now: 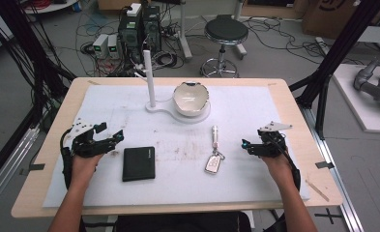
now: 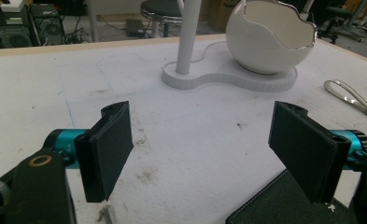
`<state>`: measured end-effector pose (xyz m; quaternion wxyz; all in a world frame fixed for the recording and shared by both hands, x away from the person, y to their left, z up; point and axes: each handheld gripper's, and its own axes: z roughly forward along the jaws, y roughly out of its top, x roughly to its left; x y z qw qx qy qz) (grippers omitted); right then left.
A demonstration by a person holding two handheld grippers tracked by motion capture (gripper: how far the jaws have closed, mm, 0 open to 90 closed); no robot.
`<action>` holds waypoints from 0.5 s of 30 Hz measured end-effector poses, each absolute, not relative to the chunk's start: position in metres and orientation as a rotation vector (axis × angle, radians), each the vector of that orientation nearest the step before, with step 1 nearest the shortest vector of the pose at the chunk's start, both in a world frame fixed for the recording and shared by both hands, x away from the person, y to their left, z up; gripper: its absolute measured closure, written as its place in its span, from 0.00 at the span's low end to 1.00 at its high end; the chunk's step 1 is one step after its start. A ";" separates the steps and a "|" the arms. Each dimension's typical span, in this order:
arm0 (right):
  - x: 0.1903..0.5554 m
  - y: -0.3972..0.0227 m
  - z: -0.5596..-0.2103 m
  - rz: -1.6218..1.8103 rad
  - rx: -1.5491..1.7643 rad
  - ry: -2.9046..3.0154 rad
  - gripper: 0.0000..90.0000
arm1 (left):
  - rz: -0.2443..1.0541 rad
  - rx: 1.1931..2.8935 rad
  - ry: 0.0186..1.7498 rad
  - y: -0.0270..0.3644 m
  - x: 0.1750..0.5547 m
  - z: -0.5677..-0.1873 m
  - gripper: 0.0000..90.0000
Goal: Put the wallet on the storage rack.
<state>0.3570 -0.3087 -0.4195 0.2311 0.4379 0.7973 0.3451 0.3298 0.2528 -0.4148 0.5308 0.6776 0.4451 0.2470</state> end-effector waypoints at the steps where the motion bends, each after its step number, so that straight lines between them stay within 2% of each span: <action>1: 0.357 -0.309 -0.420 0.951 1.201 2.190 0.26 | 0.583 1.618 1.060 0.252 0.330 -0.415 0.24; 11: 0.355 -0.310 -0.421 0.970 1.206 2.196 0.26 | 0.507 1.650 1.071 0.248 0.330 -0.421 0.24; 15: 0.352 -0.310 -0.420 0.964 1.194 2.201 0.26 | 0.460 1.717 1.046 0.241 0.331 -0.424 0.24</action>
